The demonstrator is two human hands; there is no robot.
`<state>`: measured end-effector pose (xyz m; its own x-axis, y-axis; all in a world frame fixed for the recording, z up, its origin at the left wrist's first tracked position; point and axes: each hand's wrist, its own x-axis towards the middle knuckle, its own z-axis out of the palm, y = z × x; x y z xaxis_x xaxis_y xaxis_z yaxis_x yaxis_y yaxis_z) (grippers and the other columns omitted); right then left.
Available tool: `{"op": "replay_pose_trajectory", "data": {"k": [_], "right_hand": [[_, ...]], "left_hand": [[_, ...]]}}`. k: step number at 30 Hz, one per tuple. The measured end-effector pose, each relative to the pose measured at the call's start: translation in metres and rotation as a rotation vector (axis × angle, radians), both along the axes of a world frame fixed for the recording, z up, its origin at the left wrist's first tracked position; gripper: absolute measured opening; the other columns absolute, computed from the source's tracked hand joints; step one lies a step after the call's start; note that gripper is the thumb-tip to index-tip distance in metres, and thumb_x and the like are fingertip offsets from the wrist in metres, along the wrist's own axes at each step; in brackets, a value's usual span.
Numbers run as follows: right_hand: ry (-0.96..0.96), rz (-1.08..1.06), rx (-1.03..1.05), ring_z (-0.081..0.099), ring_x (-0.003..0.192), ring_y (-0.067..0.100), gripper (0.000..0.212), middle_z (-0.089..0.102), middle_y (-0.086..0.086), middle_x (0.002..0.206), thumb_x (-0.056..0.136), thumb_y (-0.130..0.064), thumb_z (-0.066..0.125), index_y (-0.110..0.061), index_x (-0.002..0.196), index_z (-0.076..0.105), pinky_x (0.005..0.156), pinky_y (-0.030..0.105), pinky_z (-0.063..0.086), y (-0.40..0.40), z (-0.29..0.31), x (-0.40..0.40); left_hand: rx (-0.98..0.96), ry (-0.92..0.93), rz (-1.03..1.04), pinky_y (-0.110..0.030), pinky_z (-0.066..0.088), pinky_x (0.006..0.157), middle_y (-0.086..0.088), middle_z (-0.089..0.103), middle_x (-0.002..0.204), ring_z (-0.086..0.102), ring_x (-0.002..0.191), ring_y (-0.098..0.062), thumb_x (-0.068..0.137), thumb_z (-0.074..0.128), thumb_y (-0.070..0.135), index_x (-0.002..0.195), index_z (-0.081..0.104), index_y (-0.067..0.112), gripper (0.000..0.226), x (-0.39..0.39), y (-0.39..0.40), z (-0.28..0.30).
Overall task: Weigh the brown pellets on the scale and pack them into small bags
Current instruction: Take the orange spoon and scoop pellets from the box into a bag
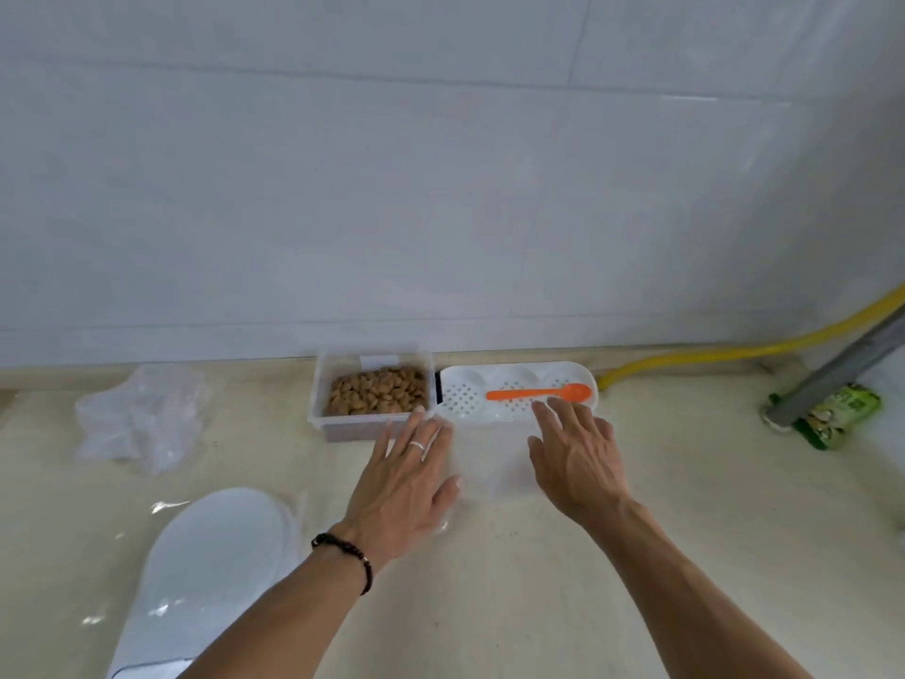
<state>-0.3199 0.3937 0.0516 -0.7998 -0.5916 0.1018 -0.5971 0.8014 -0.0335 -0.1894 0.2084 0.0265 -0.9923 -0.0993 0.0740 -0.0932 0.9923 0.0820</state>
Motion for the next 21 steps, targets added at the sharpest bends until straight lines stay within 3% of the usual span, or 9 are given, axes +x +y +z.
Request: {"op": "replay_pose_trajectory", "data": {"k": [3, 5, 8, 11, 18, 19, 21], "right_hand": [[0.009, 0.017, 0.003, 0.066, 0.088, 0.032, 0.035, 0.069, 0.008, 0.097, 0.075, -0.021, 0.071, -0.01, 0.107, 0.068, 0.064, 0.039, 0.051, 0.007, -0.015, -0.054], [0.0, 0.043, 0.044, 0.066, 0.085, 0.031, 0.036, 0.068, 0.005, 0.091, 0.07, -0.016, 0.079, -0.012, 0.104, 0.068, 0.064, 0.037, 0.05, 0.006, -0.023, -0.085], [-0.071, 0.113, 0.124, 0.056, 0.106, 0.029, 0.029, 0.063, 0.003, 0.107, 0.089, -0.015, 0.057, -0.016, 0.117, 0.058, 0.084, 0.038, 0.042, -0.001, -0.037, -0.12], [-0.057, 0.203, 0.147, 0.05, 0.11, 0.026, 0.025, 0.06, 0.001, 0.109, 0.091, -0.012, 0.049, -0.018, 0.114, 0.056, 0.086, 0.036, 0.037, -0.012, -0.049, -0.146], [-0.06, 0.289, 0.224, 0.052, 0.109, 0.023, 0.032, 0.065, -0.001, 0.105, 0.087, -0.005, 0.05, -0.018, 0.115, 0.058, 0.091, 0.033, 0.035, -0.024, -0.056, -0.162], [-0.03, 0.318, 0.196, 0.054, 0.103, 0.023, 0.03, 0.067, -0.001, 0.097, 0.081, -0.004, 0.057, -0.018, 0.107, 0.063, 0.085, 0.033, 0.037, -0.024, -0.055, -0.16], [0.053, 0.335, 0.147, 0.058, 0.073, 0.023, 0.029, 0.062, -0.003, 0.064, 0.052, 0.001, 0.077, -0.017, 0.072, 0.066, 0.064, 0.031, 0.036, -0.022, -0.052, -0.157]], "left_hand": [[-0.004, 0.014, -0.042, -0.05, 0.033, 0.113, -0.009, 0.055, 0.138, 0.042, 0.136, -0.028, 0.095, 0.033, 0.046, 0.134, 0.053, 0.008, 0.058, -0.058, 0.016, -0.007], [-0.005, -0.002, -0.045, -0.05, 0.03, 0.112, -0.009, 0.055, 0.139, 0.041, 0.137, -0.027, 0.095, 0.032, 0.046, 0.135, 0.052, 0.009, 0.058, -0.093, 0.024, -0.013], [0.037, -0.04, -0.014, -0.045, 0.012, 0.118, -0.007, 0.035, 0.154, 0.02, 0.147, -0.025, 0.096, 0.016, 0.049, 0.148, 0.033, 0.012, 0.067, -0.135, 0.03, -0.028], [0.041, -0.132, 0.006, -0.042, 0.007, 0.121, -0.004, 0.021, 0.16, 0.007, 0.15, -0.022, 0.101, 0.019, 0.045, 0.152, 0.02, 0.015, 0.059, -0.161, 0.03, -0.04], [-0.015, -0.072, 0.015, -0.039, 0.033, 0.098, -0.001, 0.051, 0.136, 0.037, 0.128, -0.023, 0.1, 0.035, 0.03, 0.136, 0.047, 0.016, 0.04, -0.182, 0.026, -0.044], [-0.02, -0.058, 0.011, -0.038, 0.034, 0.095, -0.001, 0.055, 0.132, 0.041, 0.124, -0.023, 0.099, 0.038, 0.028, 0.133, 0.05, 0.016, 0.038, -0.183, 0.025, -0.044], [-0.023, -0.021, 0.0, -0.037, 0.036, 0.089, -0.001, 0.06, 0.123, 0.046, 0.117, -0.023, 0.098, 0.043, 0.026, 0.129, 0.053, 0.017, 0.034, -0.184, 0.025, -0.042]]}}
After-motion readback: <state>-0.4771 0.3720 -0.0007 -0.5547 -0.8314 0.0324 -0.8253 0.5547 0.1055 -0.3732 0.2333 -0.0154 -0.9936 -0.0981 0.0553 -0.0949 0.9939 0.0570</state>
